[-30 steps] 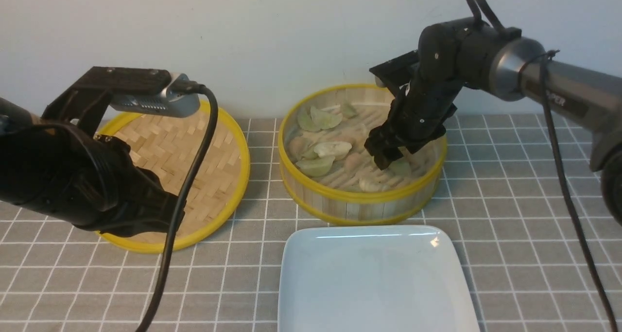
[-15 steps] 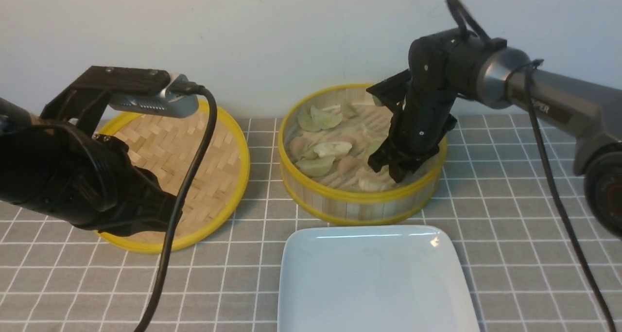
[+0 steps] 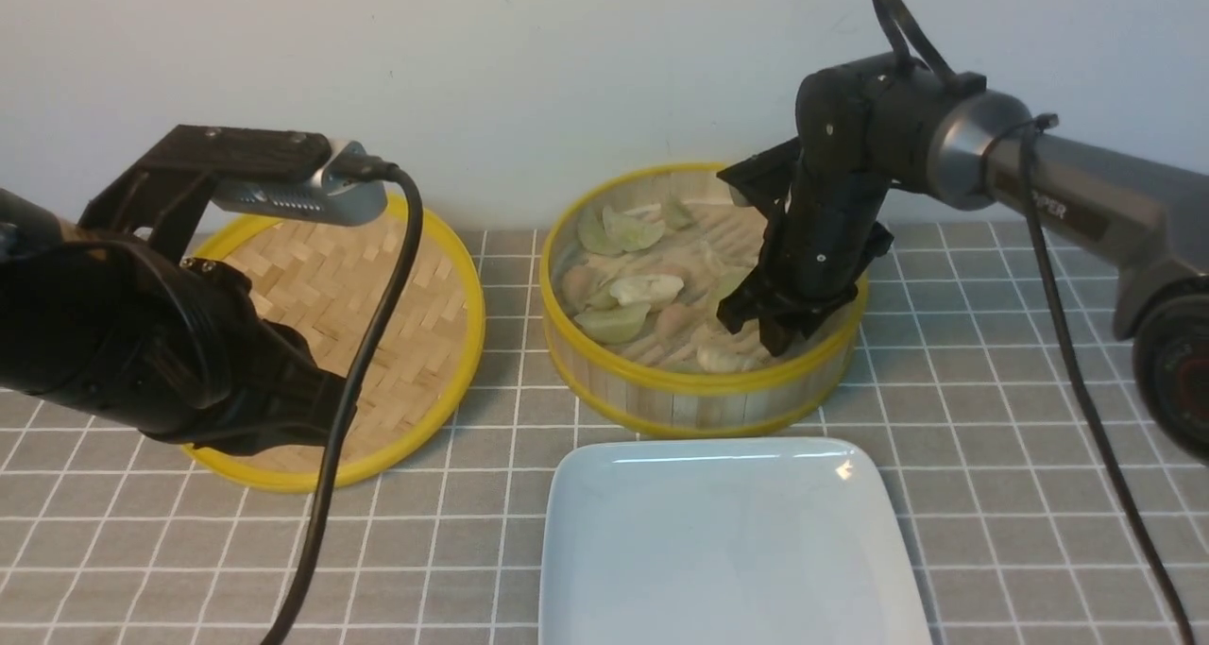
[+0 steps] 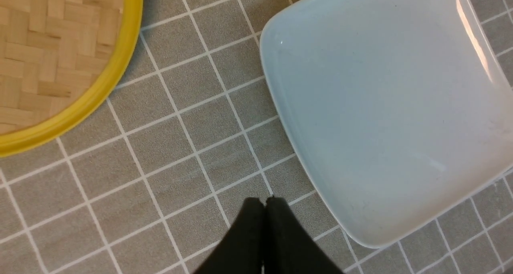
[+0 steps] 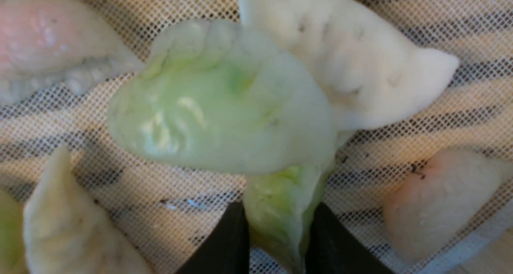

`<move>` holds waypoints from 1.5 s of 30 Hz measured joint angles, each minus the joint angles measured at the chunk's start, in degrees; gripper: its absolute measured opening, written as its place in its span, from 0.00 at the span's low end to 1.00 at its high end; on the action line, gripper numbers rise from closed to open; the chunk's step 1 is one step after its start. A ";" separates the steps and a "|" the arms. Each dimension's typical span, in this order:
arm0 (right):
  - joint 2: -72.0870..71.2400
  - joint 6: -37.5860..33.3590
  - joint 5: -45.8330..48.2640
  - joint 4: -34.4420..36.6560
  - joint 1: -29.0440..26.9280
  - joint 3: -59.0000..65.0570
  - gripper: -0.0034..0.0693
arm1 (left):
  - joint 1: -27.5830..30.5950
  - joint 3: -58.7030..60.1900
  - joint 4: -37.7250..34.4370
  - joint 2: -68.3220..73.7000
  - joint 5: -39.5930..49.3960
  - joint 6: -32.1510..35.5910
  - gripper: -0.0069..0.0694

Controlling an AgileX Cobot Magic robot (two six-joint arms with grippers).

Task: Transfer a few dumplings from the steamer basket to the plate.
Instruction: Use the right arm to grab a dumpling from inside the steamer, then use the right arm to put the dumpling into the plate, then use the left arm to grab a dumpling from the steamer

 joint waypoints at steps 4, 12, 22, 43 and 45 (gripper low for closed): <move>-5.22 0.51 0.63 0.46 0.00 -0.26 0.27 | 0.00 -0.20 0.00 0.00 -0.74 0.00 0.07; -22.52 1.50 0.64 4.97 0.06 2.95 0.27 | -0.08 -5.96 0.15 4.02 -1.19 0.00 0.07; -40.50 -1.22 1.42 17.67 5.25 32.07 0.27 | -8.43 -26.39 5.04 22.92 1.96 -0.17 0.07; -39.29 -1.27 -0.17 18.00 8.23 43.37 0.72 | -13.22 -51.95 7.56 57.52 -3.09 8.51 0.27; -39.29 -1.27 -0.07 18.00 8.23 43.37 0.73 | -13.35 -51.95 9.01 58.20 -4.79 8.58 0.35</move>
